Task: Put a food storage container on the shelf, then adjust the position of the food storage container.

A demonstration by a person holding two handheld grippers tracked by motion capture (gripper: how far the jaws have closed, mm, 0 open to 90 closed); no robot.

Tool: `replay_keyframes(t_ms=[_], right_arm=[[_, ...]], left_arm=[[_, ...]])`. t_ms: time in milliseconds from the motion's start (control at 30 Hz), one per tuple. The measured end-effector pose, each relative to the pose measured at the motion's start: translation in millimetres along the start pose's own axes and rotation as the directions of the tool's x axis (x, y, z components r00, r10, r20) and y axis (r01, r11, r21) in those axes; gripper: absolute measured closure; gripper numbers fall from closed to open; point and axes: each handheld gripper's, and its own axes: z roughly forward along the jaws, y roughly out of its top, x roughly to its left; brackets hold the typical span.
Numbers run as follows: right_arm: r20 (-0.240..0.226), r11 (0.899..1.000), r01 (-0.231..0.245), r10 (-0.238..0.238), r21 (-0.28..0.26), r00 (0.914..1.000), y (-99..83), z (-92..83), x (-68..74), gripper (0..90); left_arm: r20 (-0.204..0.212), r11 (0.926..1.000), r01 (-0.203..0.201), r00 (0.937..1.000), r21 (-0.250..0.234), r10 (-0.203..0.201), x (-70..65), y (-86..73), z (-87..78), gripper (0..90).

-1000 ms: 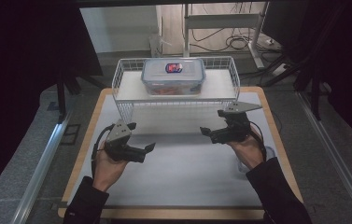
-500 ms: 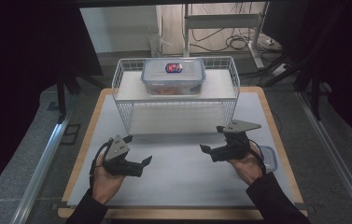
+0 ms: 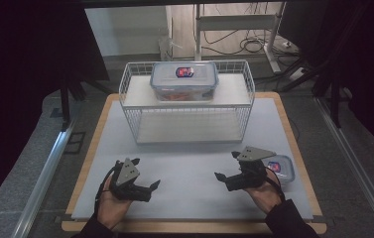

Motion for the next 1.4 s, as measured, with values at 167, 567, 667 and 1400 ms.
replay_keyframes(t_ms=[167,567,667,1400], right_arm=[[0.002,0.999,-0.027,0.027,0.029,0.9996,-11.8,-3.1,0.5,4.9],[0.095,0.989,-0.121,0.113,0.084,0.9891,-19.8,-4.0,-13.8,0.8],[0.101,0.986,-0.135,0.126,0.093,0.9869,-20.6,-5.0,-15.7,2.6],[0.353,0.966,-0.249,0.208,0.073,0.9121,-40.6,-83.9,-69.3,89.9]], left_arm=[[0.006,0.9995,-0.002,1.0,0.033,0.002,-3.8,-6.1,1.1,2.0],[-0.005,0.9996,0.008,1.0,0.025,-0.007,-0.9,-7.3,0.0,2.1],[-0.005,0.9995,0.01,0.9999,0.03,-0.01,-0.9,-7.6,0.5,2.1],[-0.003,0.9995,0.016,0.9999,0.029,-0.016,0.3,-8.5,0.9,2.3]])
